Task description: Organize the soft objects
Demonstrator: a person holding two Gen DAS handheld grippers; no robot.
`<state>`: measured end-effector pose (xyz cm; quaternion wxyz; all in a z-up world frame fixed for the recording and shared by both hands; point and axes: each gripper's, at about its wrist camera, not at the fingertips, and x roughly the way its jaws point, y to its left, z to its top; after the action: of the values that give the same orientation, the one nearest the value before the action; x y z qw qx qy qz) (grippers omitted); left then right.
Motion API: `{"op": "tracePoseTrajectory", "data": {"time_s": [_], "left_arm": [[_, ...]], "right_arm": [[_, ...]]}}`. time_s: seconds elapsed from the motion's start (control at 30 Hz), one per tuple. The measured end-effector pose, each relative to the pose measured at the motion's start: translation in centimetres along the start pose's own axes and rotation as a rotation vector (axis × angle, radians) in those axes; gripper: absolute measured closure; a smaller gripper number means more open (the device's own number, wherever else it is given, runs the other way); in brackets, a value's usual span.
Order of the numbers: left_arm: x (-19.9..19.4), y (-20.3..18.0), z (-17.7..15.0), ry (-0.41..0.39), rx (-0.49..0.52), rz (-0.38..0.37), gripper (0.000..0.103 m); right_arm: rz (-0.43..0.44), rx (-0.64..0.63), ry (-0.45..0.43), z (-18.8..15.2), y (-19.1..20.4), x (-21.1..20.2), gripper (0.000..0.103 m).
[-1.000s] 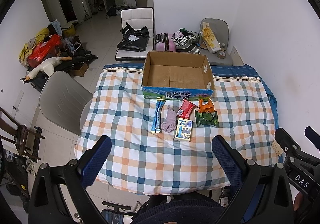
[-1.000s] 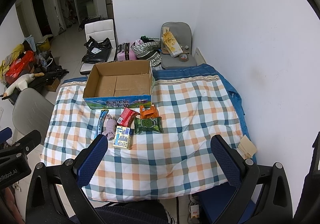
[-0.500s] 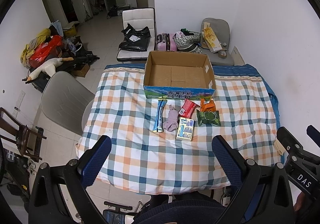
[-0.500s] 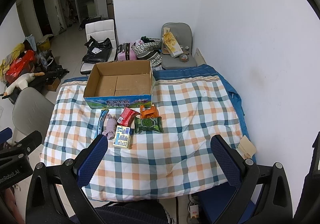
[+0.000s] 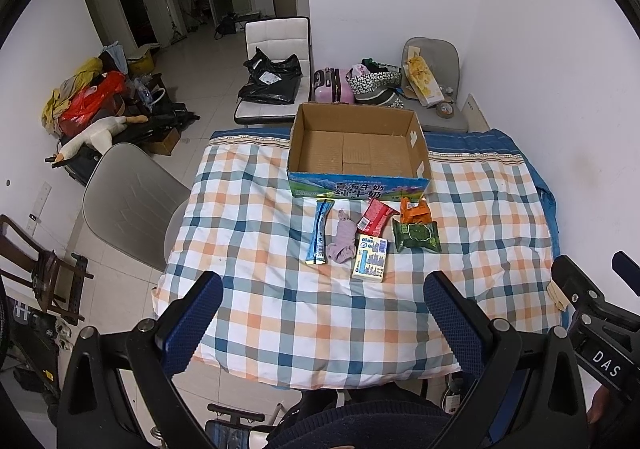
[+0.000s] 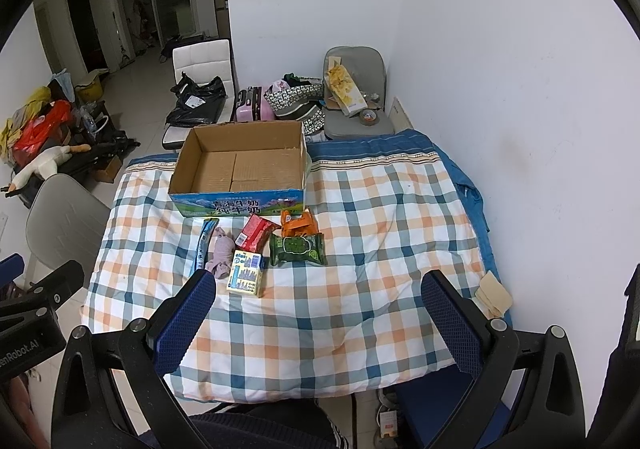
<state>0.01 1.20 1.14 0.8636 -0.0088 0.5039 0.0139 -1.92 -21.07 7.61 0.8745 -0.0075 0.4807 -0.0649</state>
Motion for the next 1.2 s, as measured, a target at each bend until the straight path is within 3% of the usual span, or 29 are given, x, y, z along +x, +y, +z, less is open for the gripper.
{"op": "tracePoseTrajectory", "data": {"time_s": [0.73, 0.87, 0.97, 1.07, 1.2], "left_arm": [[0.1, 0.2, 0.1, -0.004, 0.001, -0.003, 0.0], [1.8, 0.5, 0.9, -0.007, -0.006, 0.004, 0.0], [4.9, 0.6, 1.7, 0.021, -0.014, 0.035, 0.0], [9.4, 1.4, 2.3, 0.076, -0.027, 0.06, 0.0], [16.7, 2.6, 2.6, 0.174, -0.04, 0.081, 0.0]], "right_arm": [[0.0, 0.0, -0.003, 0.0, 0.1, 0.2, 0.0], [0.004, 0.011, 0.006, -0.1, 0.1, 1.1, 0.0], [0.019, 0.033, 0.071, 0.3, 0.5, 4.3, 0.0], [0.068, 0.056, 0.151, 1.1, 0.9, 10.3, 0.0], [0.134, 0.078, 0.291, -0.2, 2.0, 20.4, 0.0]]}}
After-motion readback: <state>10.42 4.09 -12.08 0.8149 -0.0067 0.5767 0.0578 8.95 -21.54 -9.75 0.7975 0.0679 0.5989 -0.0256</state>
